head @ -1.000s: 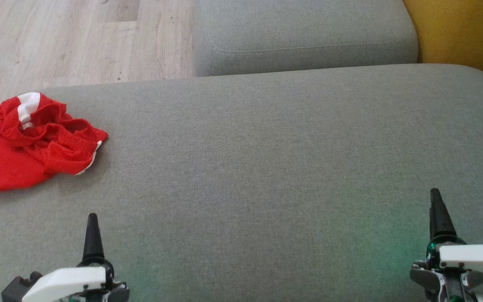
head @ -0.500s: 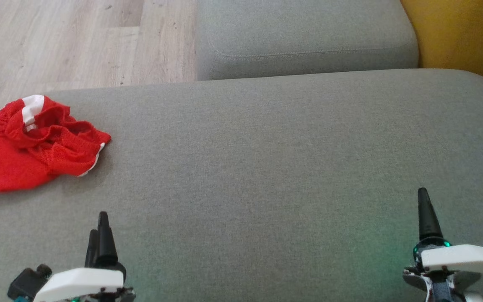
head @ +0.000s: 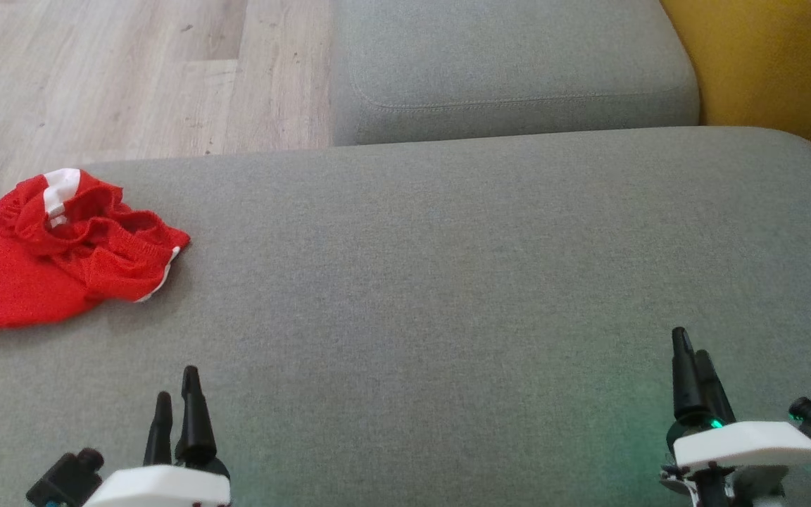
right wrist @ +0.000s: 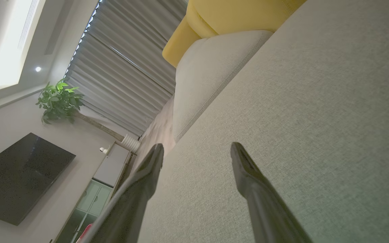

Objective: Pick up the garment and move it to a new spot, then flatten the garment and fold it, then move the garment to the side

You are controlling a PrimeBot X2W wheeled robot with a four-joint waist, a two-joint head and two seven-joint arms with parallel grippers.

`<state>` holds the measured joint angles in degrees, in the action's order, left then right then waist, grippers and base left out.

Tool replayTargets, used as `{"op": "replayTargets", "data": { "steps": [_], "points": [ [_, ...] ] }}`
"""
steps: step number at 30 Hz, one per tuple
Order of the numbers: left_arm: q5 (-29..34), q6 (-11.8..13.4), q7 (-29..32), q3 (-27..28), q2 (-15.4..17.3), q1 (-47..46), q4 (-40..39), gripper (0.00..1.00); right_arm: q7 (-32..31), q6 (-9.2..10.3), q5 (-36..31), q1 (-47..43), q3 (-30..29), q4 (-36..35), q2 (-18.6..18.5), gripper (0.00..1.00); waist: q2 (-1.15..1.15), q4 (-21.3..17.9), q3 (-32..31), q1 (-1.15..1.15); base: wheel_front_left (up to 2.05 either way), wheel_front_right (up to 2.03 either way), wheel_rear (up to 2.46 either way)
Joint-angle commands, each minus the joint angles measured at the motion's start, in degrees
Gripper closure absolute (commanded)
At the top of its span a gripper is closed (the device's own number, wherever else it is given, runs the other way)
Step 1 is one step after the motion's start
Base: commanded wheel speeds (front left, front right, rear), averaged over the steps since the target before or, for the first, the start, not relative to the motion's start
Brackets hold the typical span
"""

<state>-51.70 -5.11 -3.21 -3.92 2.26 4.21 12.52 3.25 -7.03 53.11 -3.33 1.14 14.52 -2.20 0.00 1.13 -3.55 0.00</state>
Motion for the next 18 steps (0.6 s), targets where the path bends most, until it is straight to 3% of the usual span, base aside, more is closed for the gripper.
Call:
{"op": "replayTargets", "data": {
  "steps": [1, 18],
  "points": [
    [2.48, -0.26, -1.02, 0.19, 0.51, -0.71, -2.33, 0.0, 1.1, -0.23, -2.44, 1.33, 1.16, -1.78, -0.37, 0.0, 0.0, 0.06, -0.16, 0.0, 0.0, 0.0, 0.0],
    [14.31, -0.05, -3.75, -2.05, 0.65, 0.48, -1.05, 0.0, 3.79, -0.29, -14.8, 0.9, 4.5, -0.26, -0.45, 0.0, 0.0, 0.76, -1.25, 0.0, 0.0, 0.0, 0.0]
  ]
}}
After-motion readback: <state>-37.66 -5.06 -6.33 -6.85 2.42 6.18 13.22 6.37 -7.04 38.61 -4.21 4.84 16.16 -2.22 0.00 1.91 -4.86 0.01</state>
